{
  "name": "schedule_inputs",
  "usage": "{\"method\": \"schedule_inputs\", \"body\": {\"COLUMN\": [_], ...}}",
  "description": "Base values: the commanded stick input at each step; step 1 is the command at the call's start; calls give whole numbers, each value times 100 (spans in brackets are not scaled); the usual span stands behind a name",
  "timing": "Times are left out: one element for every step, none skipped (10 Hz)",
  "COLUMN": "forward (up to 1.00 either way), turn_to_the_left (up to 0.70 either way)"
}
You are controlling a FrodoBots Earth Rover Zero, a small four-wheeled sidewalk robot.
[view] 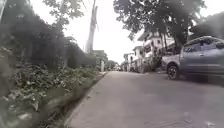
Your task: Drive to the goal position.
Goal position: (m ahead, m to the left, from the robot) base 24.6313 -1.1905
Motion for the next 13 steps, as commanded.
{"method": "schedule_inputs", "body": {"forward": [70, 70, 70, 70, 70, 70, 70, 70, 70, 70, 70, 70, 70], "turn_to_the_left": [-35, -35, -30, -26, -4, 0, 0, 0, 0, 0, 0, 0, 0]}}
